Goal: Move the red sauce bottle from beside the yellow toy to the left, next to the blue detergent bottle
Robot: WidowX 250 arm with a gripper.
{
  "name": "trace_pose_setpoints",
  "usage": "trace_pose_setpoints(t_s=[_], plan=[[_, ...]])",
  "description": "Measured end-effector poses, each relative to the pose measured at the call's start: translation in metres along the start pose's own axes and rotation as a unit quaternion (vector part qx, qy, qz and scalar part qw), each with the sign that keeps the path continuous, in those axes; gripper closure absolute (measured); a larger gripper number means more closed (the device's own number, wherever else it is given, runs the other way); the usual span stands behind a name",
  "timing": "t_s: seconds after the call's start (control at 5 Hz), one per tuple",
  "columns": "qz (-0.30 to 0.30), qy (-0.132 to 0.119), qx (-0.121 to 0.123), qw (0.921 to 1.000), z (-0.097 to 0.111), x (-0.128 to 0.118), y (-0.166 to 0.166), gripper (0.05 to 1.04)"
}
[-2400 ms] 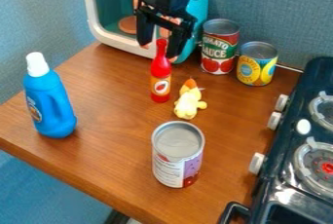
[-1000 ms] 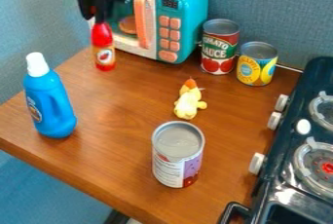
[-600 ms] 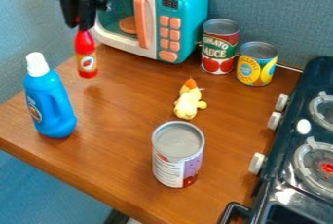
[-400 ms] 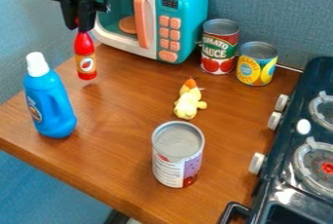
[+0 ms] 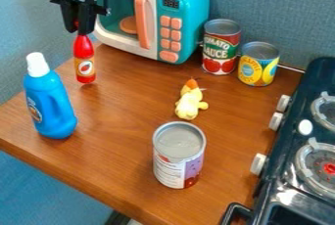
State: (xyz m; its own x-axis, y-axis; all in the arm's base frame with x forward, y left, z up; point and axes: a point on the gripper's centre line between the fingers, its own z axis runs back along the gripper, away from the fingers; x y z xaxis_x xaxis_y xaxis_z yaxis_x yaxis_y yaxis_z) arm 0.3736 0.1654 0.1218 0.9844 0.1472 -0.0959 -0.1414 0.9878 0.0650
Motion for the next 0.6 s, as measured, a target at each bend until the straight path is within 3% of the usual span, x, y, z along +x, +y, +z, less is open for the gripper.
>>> trace_pose_setpoints(t_s=[0.4,0.6], plan=[[-0.005,0.012,-0.013,0.9998,-0.0118,-0.0032,-0.0038,0.749],[0.004,0.007,-0.037,0.9993,-0.0136,-0.0056,0.0022,0.682]])
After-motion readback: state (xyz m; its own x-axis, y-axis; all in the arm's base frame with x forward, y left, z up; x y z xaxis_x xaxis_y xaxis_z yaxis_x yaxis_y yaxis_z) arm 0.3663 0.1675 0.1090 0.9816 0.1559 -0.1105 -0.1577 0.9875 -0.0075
